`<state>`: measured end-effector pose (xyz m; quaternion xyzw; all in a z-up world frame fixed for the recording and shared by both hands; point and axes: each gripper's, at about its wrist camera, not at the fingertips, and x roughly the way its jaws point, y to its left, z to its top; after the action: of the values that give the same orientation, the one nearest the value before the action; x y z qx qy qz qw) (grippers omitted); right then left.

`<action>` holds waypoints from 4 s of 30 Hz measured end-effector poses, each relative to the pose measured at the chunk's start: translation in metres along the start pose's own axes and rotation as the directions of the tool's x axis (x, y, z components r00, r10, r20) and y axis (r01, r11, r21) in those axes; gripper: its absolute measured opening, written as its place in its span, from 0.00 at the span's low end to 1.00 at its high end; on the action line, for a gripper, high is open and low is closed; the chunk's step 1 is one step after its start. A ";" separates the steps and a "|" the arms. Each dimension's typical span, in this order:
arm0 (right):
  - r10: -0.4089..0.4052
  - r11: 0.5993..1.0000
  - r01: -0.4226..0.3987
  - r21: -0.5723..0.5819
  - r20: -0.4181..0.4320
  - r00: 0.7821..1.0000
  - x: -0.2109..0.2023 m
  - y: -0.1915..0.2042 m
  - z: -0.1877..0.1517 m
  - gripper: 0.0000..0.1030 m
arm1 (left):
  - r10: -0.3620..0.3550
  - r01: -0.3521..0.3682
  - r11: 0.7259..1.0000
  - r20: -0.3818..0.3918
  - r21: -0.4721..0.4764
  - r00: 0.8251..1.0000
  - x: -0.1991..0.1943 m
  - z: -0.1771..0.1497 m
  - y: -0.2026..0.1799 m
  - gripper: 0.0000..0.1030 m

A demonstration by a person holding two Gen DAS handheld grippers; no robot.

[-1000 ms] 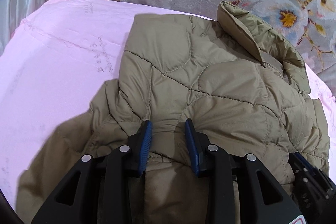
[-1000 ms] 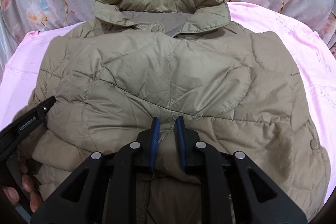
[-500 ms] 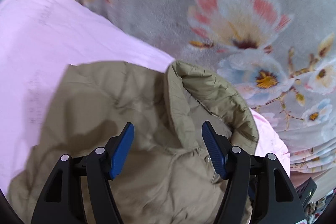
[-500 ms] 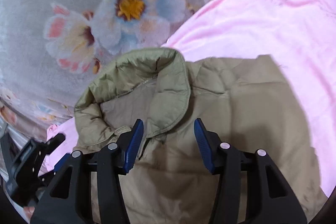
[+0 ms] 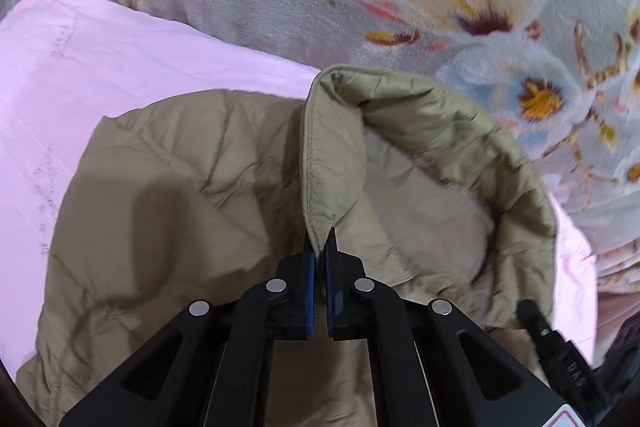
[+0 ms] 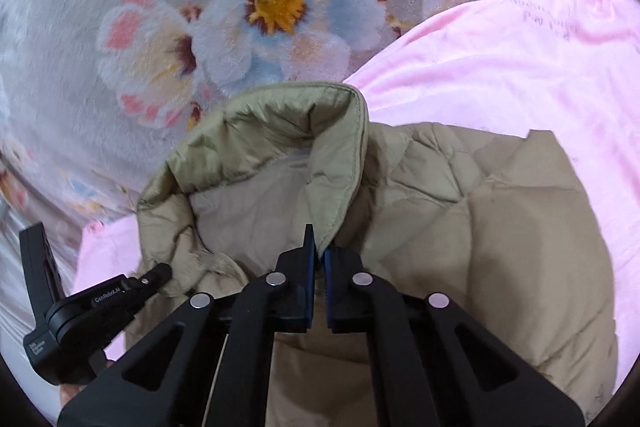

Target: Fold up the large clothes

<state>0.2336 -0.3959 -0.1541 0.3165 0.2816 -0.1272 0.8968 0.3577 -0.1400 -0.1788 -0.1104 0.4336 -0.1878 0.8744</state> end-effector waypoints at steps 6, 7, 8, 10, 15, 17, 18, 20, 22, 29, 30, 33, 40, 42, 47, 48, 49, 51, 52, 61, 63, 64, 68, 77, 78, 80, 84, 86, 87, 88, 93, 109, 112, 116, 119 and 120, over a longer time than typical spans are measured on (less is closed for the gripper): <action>-0.070 0.997 0.068 -0.042 -0.048 0.996 0.017 -0.009 -0.013 0.02 | 0.037 -0.036 0.998 -0.002 0.049 0.999 0.012 -0.018 0.010 0.03; -0.084 0.995 0.081 -0.059 -0.049 0.995 0.020 -0.008 -0.014 0.02 | 0.040 -0.040 0.998 0.000 0.055 0.999 0.013 -0.019 0.010 0.03; -0.097 0.993 0.093 -0.075 -0.050 0.994 0.022 -0.007 -0.017 0.02 | 0.044 -0.044 0.997 0.003 0.063 0.999 0.015 -0.021 0.010 0.04; -0.115 0.989 0.110 -0.097 -0.052 0.992 0.027 -0.006 -0.021 0.02 | 0.051 -0.052 0.996 0.016 0.078 0.999 0.019 -0.025 0.010 0.04; -0.122 0.987 0.117 -0.112 -0.039 0.992 0.032 -0.008 -0.027 0.02 | 0.048 -0.052 0.996 0.046 0.078 0.998 0.025 -0.032 0.014 0.06; -0.107 0.990 0.103 -0.099 -0.037 0.994 0.031 -0.011 -0.026 0.02 | 0.048 -0.052 0.996 0.052 0.070 0.998 0.024 -0.031 0.016 0.09; -0.099 0.991 0.096 -0.090 -0.035 0.994 0.028 -0.012 -0.026 0.03 | 0.042 -0.046 0.997 0.054 0.064 0.998 0.023 -0.031 0.017 0.10; -0.099 0.993 0.099 -0.067 -0.001 0.995 0.011 -0.012 -0.025 0.09 | 0.036 -0.039 0.998 0.061 0.056 0.997 0.015 -0.029 0.019 0.11; -0.084 0.994 0.088 -0.062 0.074 0.994 -0.013 -0.009 -0.021 0.12 | 0.037 -0.042 0.997 0.081 0.060 0.996 -0.004 -0.024 0.021 0.16; -0.091 0.992 0.108 -0.063 0.226 0.970 -0.040 0.011 0.039 0.12 | 0.051 -0.053 0.999 0.182 0.007 0.982 -0.053 0.041 0.015 0.21; -0.100 0.989 0.121 -0.080 0.231 0.968 -0.035 0.019 0.045 0.12 | 0.057 -0.058 0.998 0.187 0.003 0.981 -0.052 0.051 0.010 0.21; -0.115 0.976 0.150 -0.160 0.209 0.971 -0.015 0.038 0.063 0.12 | 0.086 -0.092 0.996 0.204 0.018 0.975 -0.043 0.083 -0.010 0.21; -0.134 0.968 0.156 -0.195 0.119 0.984 0.032 0.051 0.071 0.12 | 0.091 -0.094 0.995 0.121 0.025 0.989 0.004 0.111 -0.027 0.21; -0.134 0.970 0.145 -0.194 0.068 0.989 0.039 0.047 0.059 0.12 | 0.096 -0.100 0.994 0.076 0.047 0.992 0.016 0.098 -0.026 0.21; -0.108 0.986 0.107 -0.130 -0.003 0.994 0.039 0.022 0.034 0.11 | 0.153 -0.160 0.978 0.061 0.135 0.986 0.026 0.068 -0.021 0.21; -0.110 0.985 0.108 -0.132 -0.007 0.994 0.039 0.020 0.030 0.11 | 0.154 -0.161 0.978 0.062 0.134 0.986 0.026 0.066 -0.018 0.21; -0.116 0.984 0.113 -0.139 -0.012 0.993 0.040 0.018 0.027 0.10 | 0.157 -0.164 0.977 0.063 0.133 0.986 0.026 0.063 -0.016 0.21; -0.124 0.982 0.121 -0.147 -0.017 0.992 0.043 0.018 0.022 0.10 | 0.171 -0.178 0.974 0.064 0.141 0.983 0.032 0.057 -0.013 0.24; -0.130 0.980 0.126 -0.152 -0.019 0.991 0.045 0.018 0.020 0.10 | 0.173 -0.181 0.973 0.062 0.145 0.983 0.036 0.053 -0.011 0.24; -0.182 0.964 0.173 -0.201 -0.024 0.983 0.067 0.011 0.006 0.09 | 0.196 -0.214 0.963 0.118 0.166 0.974 0.052 0.036 -0.015 0.24; -0.199 0.957 0.190 -0.219 -0.019 0.980 0.069 0.013 0.004 0.09 | 0.195 -0.215 0.962 0.127 0.166 0.972 0.054 0.035 -0.014 0.25; -0.204 0.955 0.196 -0.225 -0.016 0.979 0.071 0.014 0.003 0.09 | 0.192 -0.212 0.964 0.130 0.163 0.973 0.055 0.035 -0.013 0.25; -0.216 0.950 0.207 -0.233 -0.012 0.976 0.072 0.014 0.002 0.08 | 0.204 -0.224 0.960 0.130 0.170 0.970 0.057 0.037 -0.016 0.25; -0.235 0.943 0.227 -0.245 -0.004 0.972 0.073 0.017 0.003 0.08 | 0.208 -0.228 0.959 0.128 0.171 0.970 0.058 0.038 -0.017 0.25; -0.232 0.944 0.224 -0.241 -0.004 0.973 0.073 0.016 0.003 0.08 | 0.207 -0.228 0.959 0.128 0.170 0.970 0.058 0.039 -0.017 0.25; -0.223 0.947 0.217 -0.236 0.000 0.975 0.070 0.016 0.005 0.08 | 0.199 -0.219 0.962 0.128 0.164 0.972 0.056 0.039 -0.016 0.24; -0.188 0.968 0.190 -0.166 0.025 0.982 0.027 0.018 0.003 0.12 | 0.122 -0.129 0.989 0.096 0.070 0.988 0.027 0.034 0.004 0.33; -0.140 0.980 0.145 -0.136 0.045 0.989 -0.017 0.018 -0.009 0.15 | 0.071 -0.072 0.997 0.098 0.015 0.993 -0.005 0.024 0.018 0.47; -0.126 0.982 0.132 -0.134 0.055 0.991 -0.038 0.018 -0.016 0.17 | 0.058 -0.058 0.998 0.105 -0.006 0.993 -0.032 0.014 0.029 0.53; -0.119 0.983 0.127 -0.136 0.062 0.991 -0.065 0.016 -0.026 0.22 | 0.052 -0.050 0.999 0.109 -0.020 0.993 -0.049 0.006 0.037 0.66; -0.141 0.983 0.146 -0.113 0.051 0.989 -0.175 -0.008 -0.082 0.46 | 0.036 -0.030 0.996 0.063 -0.089 0.997 -0.135 -0.057 0.100 0.73; -0.280 0.956 0.290 0.042 -0.161 0.946 -0.300 -0.124 -0.230 0.64 | 0.115 -0.153 0.949 -0.148 -0.275 0.982 -0.229 -0.209 0.223 0.74; -0.269 0.959 0.279 0.043 -0.164 0.949 -0.295 -0.119 -0.234 0.66 | 0.157 -0.187 0.964 -0.164 -0.190 0.974 -0.223 -0.210 0.205 0.75; -0.263 0.962 0.271 0.022 -0.182 0.947 -0.286 -0.111 -0.233 0.52 | 0.117 -0.148 0.976 -0.192 -0.158 0.974 -0.219 -0.210 0.195 0.50; -0.245 0.969 0.246 -0.023 -0.216 0.945 -0.280 -0.099 -0.230 0.18 | 0.053 -0.088 0.984 -0.218 -0.155 0.975 -0.222 -0.208 0.192 0.14; -0.239 0.971 0.236 -0.040 -0.218 0.946 -0.282 -0.094 -0.228 0.08 | 0.051 -0.083 0.986 -0.217 -0.141 0.975 -0.226 -0.207 0.189 0.10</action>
<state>-0.1296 -0.3080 -0.1821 0.2867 0.4166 -0.1963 0.8401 0.1112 0.1206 -0.2085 -0.1402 0.5408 -0.1357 0.8182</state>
